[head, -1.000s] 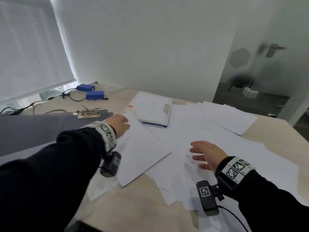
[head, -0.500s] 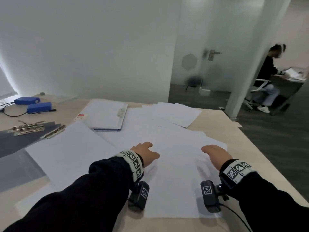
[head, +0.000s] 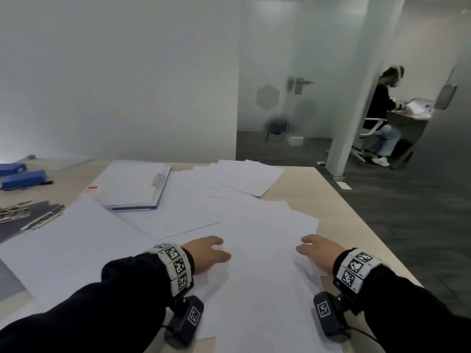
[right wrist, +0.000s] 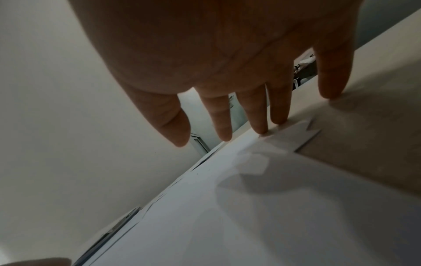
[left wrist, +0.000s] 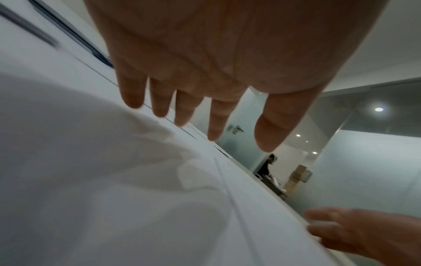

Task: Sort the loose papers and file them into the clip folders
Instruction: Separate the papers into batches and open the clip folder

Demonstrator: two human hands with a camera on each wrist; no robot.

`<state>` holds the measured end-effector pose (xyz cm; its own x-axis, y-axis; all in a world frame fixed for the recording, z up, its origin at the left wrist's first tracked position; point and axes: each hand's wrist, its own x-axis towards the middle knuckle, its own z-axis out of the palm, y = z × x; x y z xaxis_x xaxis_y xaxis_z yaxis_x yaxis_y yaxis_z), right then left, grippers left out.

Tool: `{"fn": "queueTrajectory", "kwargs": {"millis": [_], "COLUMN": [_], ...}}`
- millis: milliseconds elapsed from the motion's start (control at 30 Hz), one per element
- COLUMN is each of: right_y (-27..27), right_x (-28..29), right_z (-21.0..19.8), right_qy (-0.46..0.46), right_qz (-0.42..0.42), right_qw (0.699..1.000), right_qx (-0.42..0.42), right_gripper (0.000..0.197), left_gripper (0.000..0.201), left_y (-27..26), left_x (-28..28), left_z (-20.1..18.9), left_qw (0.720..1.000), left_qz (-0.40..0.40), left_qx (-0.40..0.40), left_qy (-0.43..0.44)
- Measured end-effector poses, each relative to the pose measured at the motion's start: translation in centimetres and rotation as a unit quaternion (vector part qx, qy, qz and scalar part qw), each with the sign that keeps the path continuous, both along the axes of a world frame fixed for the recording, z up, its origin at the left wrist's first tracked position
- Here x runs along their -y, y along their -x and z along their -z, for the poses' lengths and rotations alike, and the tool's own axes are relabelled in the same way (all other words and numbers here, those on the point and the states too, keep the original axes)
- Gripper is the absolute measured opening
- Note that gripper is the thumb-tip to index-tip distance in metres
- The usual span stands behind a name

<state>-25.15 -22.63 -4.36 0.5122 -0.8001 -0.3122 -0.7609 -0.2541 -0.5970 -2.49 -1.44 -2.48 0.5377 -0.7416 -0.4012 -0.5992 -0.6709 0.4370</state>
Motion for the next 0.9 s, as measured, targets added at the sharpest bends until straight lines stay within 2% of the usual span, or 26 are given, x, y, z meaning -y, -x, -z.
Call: {"fn": "queueTrajectory", "kwargs": {"millis": [67,133,200,267,367,433,500,567,600,700,900], "right_y": [0.4,0.5,0.2,-0.1,-0.1,0.2,0.7,1.2,1.4,1.5,0.7], "right_x": [0.0,-0.2,-0.4,-0.5,0.3,0.7,0.7,0.1,-0.2,-1.0,-0.6], "right_z": [0.0,-0.1,-0.2,-0.3,-0.5,-1.0,-1.1,-1.0,-0.9,-1.0,-2.6], "right_qy": [0.002,0.007,0.021,0.029,0.01,-0.012,-0.013,0.006,0.021,0.068,0.122], "right_qz": [0.002,0.003,-0.002,-0.006,-0.007,-0.009,-0.013,-0.046,-0.078,-0.148,-0.16], "right_qw": [1.0,1.0,0.998,0.997,0.999,1.0,1.0,0.997,0.992,0.966,0.938], "right_qx": [-0.006,-0.023,-0.053,-0.076,-0.047,-0.01,-0.007,-0.054,-0.101,-0.201,-0.281], "right_gripper": [0.054,0.059,0.059,0.056,0.056,0.057,0.071,0.095,0.1,0.1,0.092], "left_gripper": [0.092,0.084,0.075,0.082,0.08,0.089,0.101,0.103,0.103,0.103,0.103], "left_y": [-0.8,-1.2,-0.6,0.5,1.8,1.3,0.2,-0.9,-1.2,-0.5,1.3], "left_x": [-0.5,-0.7,-0.5,0.0,0.8,1.0,0.8,0.4,0.2,0.1,-0.2], "left_z": [0.0,0.4,0.8,1.1,1.3,1.1,1.1,1.3,1.4,1.5,1.7], "left_qw": [0.998,0.992,0.99,0.987,0.989,0.993,0.993,0.988,0.986,0.983,0.982], "left_qz": [-0.04,-0.058,-0.043,-0.006,0.042,0.033,-0.008,-0.047,-0.053,-0.035,0.004], "left_qx": [0.036,0.07,0.087,0.103,0.088,0.06,0.077,0.106,0.11,0.11,0.116], "left_qy": [-0.038,-0.086,-0.107,-0.126,-0.113,-0.092,-0.085,-0.104,-0.115,-0.14,-0.152]}}
